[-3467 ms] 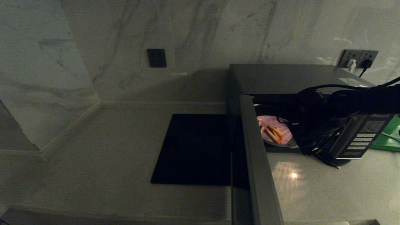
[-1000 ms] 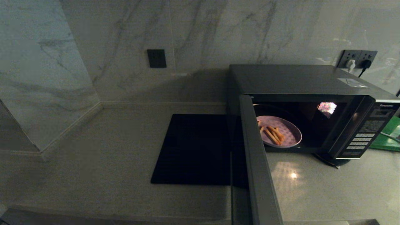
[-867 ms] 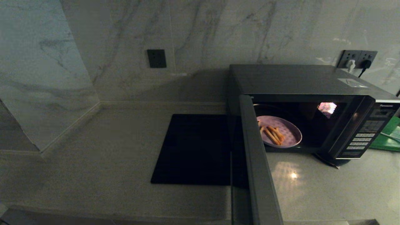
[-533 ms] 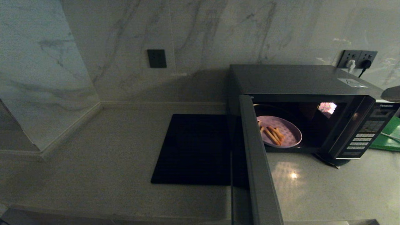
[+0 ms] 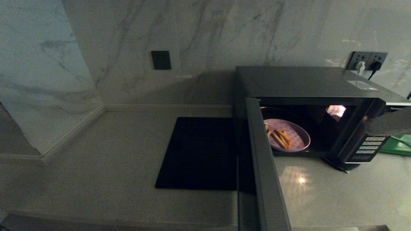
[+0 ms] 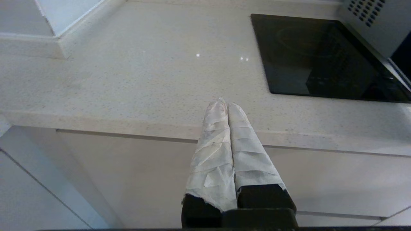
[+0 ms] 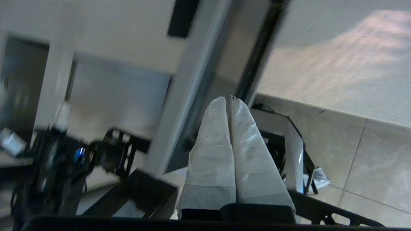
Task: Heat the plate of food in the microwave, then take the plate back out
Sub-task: Close the microwave oven
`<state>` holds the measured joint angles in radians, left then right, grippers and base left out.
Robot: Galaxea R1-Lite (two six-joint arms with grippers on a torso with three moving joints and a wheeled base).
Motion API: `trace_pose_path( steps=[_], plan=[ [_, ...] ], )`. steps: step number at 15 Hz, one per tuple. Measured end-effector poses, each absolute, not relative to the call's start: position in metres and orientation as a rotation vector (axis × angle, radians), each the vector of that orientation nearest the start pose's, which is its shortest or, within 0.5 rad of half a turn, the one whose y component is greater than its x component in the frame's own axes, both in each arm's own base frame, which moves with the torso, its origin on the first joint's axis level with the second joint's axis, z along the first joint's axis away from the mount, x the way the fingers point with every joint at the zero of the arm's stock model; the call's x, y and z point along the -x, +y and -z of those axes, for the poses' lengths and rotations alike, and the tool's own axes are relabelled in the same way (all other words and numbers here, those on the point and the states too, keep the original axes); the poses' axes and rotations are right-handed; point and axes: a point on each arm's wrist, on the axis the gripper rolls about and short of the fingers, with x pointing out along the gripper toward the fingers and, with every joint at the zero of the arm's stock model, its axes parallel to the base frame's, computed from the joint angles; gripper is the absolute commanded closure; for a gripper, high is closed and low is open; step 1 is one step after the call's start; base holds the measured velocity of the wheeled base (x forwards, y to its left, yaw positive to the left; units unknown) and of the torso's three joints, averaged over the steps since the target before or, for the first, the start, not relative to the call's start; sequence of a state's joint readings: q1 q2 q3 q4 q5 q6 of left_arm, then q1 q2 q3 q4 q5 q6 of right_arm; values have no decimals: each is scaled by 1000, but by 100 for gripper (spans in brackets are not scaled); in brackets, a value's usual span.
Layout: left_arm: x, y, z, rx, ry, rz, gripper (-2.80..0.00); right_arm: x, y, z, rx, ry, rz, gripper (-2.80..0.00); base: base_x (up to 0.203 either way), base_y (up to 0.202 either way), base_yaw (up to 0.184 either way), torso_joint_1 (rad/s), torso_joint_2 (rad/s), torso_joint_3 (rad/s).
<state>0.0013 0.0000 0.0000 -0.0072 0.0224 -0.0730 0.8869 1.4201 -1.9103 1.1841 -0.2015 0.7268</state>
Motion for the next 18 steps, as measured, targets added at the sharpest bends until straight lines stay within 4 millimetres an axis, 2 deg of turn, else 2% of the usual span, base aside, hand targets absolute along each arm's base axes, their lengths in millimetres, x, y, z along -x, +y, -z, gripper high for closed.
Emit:
trace_pose_path(
  steps=[2, 8, 18],
  plan=[
    [23, 0, -76, 73, -8, -24, 0, -101, 135, -378, -240, 832, -432, 0, 0, 0, 0, 0, 0, 0],
    [23, 0, -76, 73, -9, -24, 0, -106, 192, -354, -77, 903, -480, 0, 0, 0, 0, 0, 0, 0],
    [23, 0, -76, 73, -8, -24, 0, -98, 241, -325, 68, 974, -520, 0, 0, 0, 0, 0, 0, 0]
  ],
)
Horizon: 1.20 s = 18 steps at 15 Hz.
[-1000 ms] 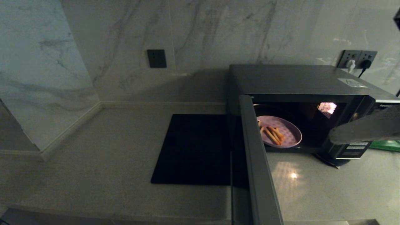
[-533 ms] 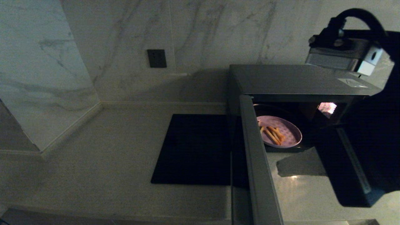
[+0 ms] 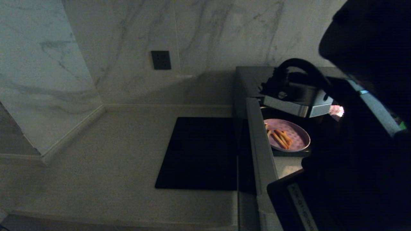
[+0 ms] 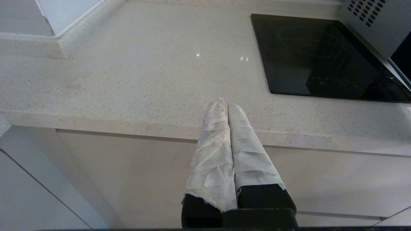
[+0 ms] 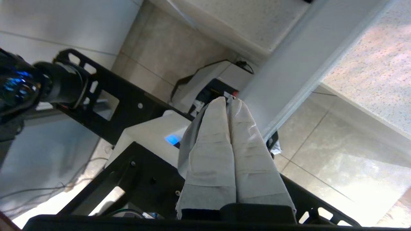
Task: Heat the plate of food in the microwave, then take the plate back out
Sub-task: Close the microwave oven
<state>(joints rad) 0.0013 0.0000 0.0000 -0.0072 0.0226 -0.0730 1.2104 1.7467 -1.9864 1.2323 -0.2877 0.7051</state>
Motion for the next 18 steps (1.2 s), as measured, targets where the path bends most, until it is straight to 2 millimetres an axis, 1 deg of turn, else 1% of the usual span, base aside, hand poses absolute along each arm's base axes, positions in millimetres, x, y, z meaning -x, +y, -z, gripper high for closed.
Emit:
trace_pose_path(
  steps=[6, 9, 12, 15, 18],
  plan=[
    [23, 0, -76, 73, -8, -24, 0, -93, 260, -311, 131, 988, -520, 0, 0, 0, 0, 0, 0, 0],
    [23, 0, -76, 73, -8, -24, 0, -94, 267, -305, 148, 991, -497, 0, 0, 0, 0, 0, 0, 0],
    [23, 0, -76, 73, -8, -24, 0, -95, 267, -302, 153, 983, -451, 0, 0, 0, 0, 0, 0, 0],
    [23, 0, -76, 73, -9, -23, 0, -95, 263, -301, 167, 983, -408, 0, 0, 0, 0, 0, 0, 0],
    [23, 0, -76, 73, -8, -24, 0, -96, 259, -300, 169, 967, -331, 0, 0, 0, 0, 0, 0, 0]
  ],
)
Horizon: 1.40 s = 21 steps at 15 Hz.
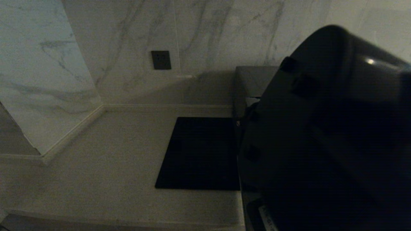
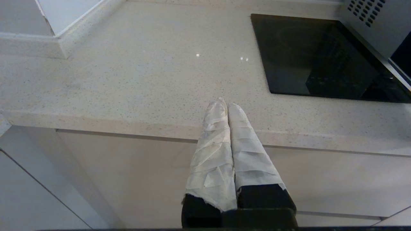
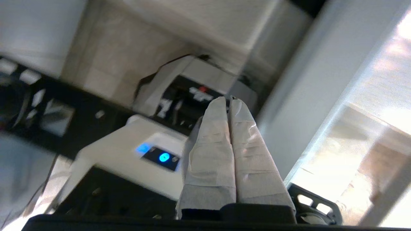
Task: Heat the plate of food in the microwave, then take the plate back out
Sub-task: Close the microwave oven
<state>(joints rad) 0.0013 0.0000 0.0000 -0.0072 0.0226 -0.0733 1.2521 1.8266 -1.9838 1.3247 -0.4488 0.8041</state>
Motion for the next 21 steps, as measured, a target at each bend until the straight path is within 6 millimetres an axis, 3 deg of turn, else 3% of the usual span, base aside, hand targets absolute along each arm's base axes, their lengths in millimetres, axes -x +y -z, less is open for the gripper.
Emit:
trace_pose_path(
  steps=[7, 21],
  plan=[
    [23, 0, -76, 73, -8, -24, 0, -117, 245, -301, 132, 885, -152, 0, 0, 0, 0, 0, 0, 0],
    [23, 0, -76, 73, -8, -24, 0, -146, 185, -302, 55, 887, 120, 0, 0, 0, 0, 0, 0, 0]
  ],
)
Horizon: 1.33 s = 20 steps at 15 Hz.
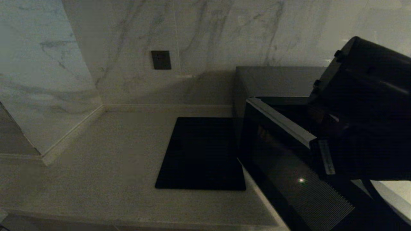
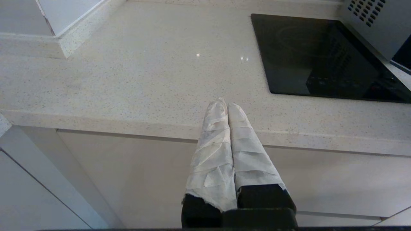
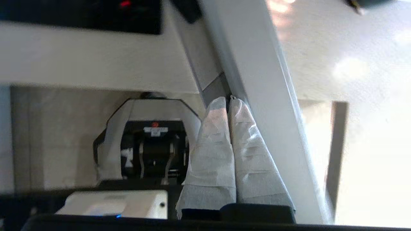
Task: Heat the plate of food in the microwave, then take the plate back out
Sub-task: Close the microwave oven
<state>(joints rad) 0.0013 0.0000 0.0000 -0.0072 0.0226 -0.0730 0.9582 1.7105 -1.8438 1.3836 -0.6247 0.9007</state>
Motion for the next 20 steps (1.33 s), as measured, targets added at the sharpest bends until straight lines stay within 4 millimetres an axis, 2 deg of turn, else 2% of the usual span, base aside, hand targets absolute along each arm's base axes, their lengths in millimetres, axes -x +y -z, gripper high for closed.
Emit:
trace_pose_path(
  steps=[6, 13, 20],
  plan=[
    [23, 0, -76, 73, -8, -24, 0, -156, 155, -295, 3, 911, 260, 0, 0, 0, 0, 0, 0, 0],
    [23, 0, -76, 73, -8, -23, 0, -186, 111, -290, -141, 885, 475, 0, 0, 0, 0, 0, 0, 0],
    [23, 0, -76, 73, -8, -24, 0, -212, 89, -284, -240, 836, 589, 0, 0, 0, 0, 0, 0, 0]
  ],
)
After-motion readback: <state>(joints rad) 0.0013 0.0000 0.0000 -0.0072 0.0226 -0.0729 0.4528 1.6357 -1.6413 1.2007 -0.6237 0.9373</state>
